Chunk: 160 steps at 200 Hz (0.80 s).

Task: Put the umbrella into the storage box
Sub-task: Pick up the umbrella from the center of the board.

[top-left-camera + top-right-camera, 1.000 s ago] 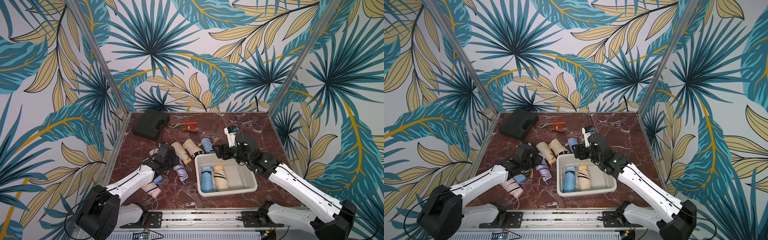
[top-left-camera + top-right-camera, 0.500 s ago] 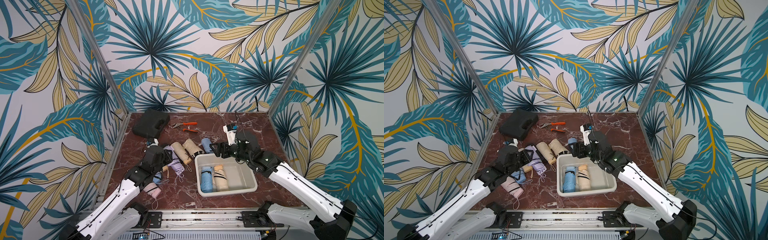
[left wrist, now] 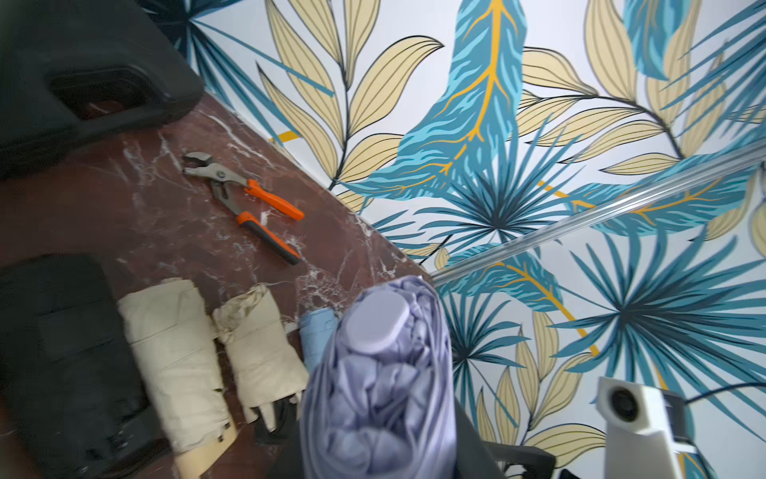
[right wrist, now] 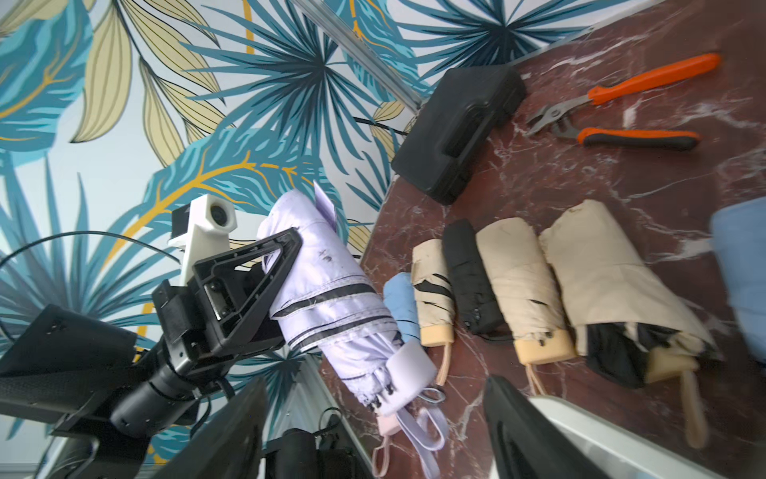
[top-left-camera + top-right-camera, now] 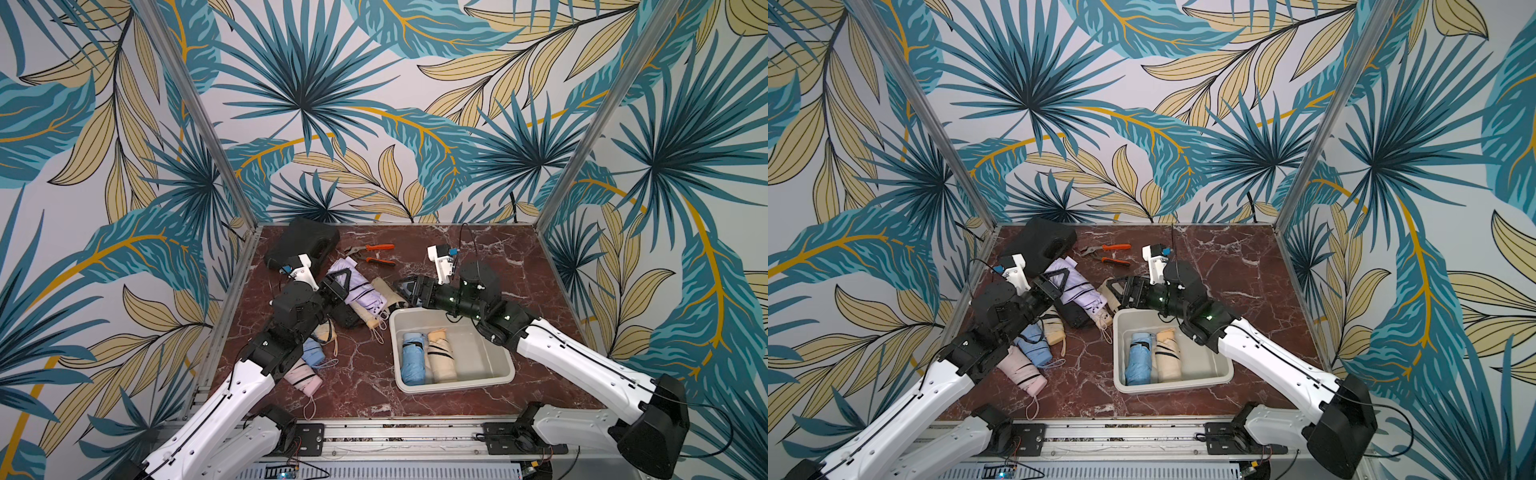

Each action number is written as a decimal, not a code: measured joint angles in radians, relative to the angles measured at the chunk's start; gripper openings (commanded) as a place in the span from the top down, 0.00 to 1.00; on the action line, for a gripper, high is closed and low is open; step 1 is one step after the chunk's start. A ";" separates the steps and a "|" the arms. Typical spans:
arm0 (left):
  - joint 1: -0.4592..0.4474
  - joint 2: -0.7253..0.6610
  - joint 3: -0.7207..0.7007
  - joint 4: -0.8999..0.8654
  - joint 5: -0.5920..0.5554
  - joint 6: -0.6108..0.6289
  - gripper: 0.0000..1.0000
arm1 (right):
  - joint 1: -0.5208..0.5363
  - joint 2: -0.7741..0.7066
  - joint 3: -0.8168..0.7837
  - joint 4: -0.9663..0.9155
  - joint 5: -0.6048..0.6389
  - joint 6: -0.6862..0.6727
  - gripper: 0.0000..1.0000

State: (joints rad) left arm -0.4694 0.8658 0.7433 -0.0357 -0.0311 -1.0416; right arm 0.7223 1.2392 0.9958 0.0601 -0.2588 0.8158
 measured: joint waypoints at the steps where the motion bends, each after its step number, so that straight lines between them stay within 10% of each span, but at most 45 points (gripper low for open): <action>1: 0.000 0.002 0.000 0.008 0.002 -0.004 1.00 | 0.001 0.002 -0.002 0.009 -0.001 0.005 0.15; 62: 0.000 0.024 -0.002 0.224 0.047 -0.142 1.00 | 0.029 0.062 -0.061 0.251 -0.001 0.068 0.16; 160: 0.000 0.069 -0.019 0.375 0.077 -0.257 1.00 | 0.031 0.114 -0.055 0.457 -0.050 0.081 0.50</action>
State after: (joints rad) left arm -0.4690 0.9344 0.7242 0.3393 0.0456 -1.2987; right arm 0.7528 1.3533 0.9409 0.5167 -0.3088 0.8970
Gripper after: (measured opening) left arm 0.364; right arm 0.561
